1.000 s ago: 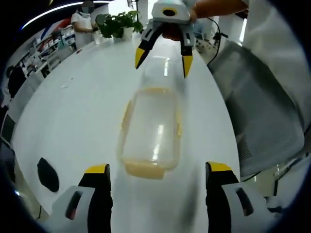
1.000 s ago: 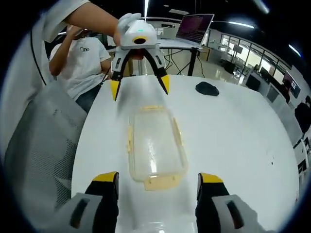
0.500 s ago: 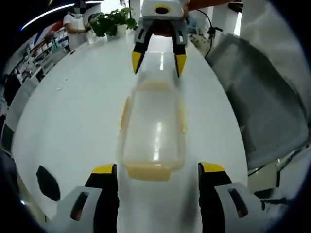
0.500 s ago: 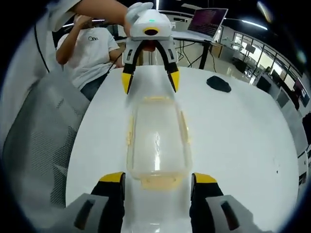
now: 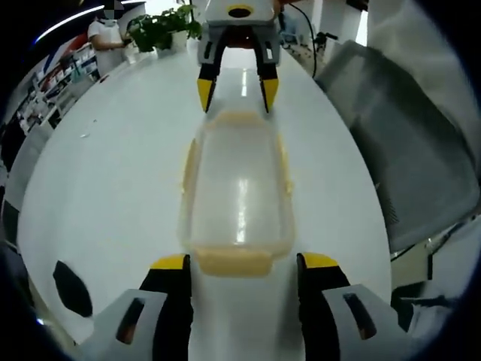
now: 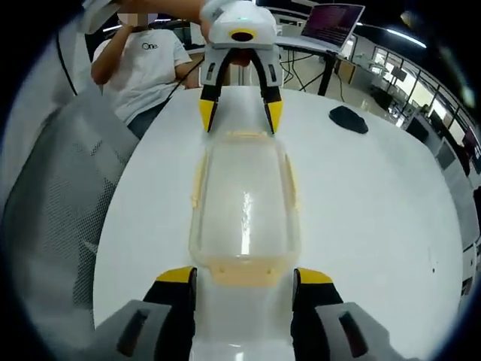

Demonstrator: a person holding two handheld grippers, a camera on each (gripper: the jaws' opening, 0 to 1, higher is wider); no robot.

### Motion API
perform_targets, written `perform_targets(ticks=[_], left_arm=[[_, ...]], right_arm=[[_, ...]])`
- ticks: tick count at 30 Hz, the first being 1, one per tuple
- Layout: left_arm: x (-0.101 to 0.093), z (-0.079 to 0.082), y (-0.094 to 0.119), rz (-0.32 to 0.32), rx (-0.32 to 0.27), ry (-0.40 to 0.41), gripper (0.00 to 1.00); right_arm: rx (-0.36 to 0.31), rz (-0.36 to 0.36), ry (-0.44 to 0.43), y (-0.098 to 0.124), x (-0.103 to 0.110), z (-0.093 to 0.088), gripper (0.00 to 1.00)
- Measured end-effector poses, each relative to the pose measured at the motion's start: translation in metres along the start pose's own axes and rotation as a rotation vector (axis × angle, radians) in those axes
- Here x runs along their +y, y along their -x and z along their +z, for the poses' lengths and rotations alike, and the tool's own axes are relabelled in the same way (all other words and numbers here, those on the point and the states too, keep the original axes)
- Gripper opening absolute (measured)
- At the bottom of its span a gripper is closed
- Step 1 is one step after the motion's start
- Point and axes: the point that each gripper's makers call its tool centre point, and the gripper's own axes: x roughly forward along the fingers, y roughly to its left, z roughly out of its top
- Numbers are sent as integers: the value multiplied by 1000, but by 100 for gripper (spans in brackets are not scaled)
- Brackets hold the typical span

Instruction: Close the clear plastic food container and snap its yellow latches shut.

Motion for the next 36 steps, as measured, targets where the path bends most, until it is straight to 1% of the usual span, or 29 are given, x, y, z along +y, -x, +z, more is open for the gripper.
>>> perform_targets(ticks=[2,6,8,10,12,13,14,17,18,21,22,23,28,31,32,36], left_arm=[[0,0,-1,-2,5,-4,52],[-3,0,-2,-17,8,-10,51],[-2,-3,-4,-11,23,-28,50],[-2,-3,-4,-8,29,-37,48],[-1,-2,-5,-3,34,-44,48],[0,-2,-5,-3,32,-41,48],[0,-2,-5,-3,31,-39,47],[0,-4,-5,-3,46,-39,42],[-1,-6,-7,-3,56,-46,41],[-4,-10,-10,-6,82,-62,41],[-4,-9,-9,-2,79,-69,41],[-2,-9,-9,1,77,-46,40],[1,-8,-10,16,77,-27,39],[3,-8,-10,41,72,5,38],[3,-8,-10,37,71,-1,38],[2,-8,-11,41,58,21,39]], right_arm=[[24,-5,42,-2,-1,-4,48],[24,2,28,-5,-2,-3,48],[30,-1,24,-7,-3,-2,45],[43,2,40,-9,-2,-2,42],[83,7,55,-10,-2,-8,46],[71,5,52,-12,-2,-6,46],[77,10,43,-12,-2,-7,46],[80,-1,50,-14,-3,-7,45],[73,-3,35,-14,-3,-5,44],[80,10,40,-14,-1,-5,41],[82,13,39,-14,-1,-6,40],[81,12,38,-14,-1,-6,40],[83,11,30,-14,0,-5,39],[89,8,26,-15,0,-5,38],[92,7,21,-15,-1,-6,38],[96,4,20,-15,1,-5,38]])
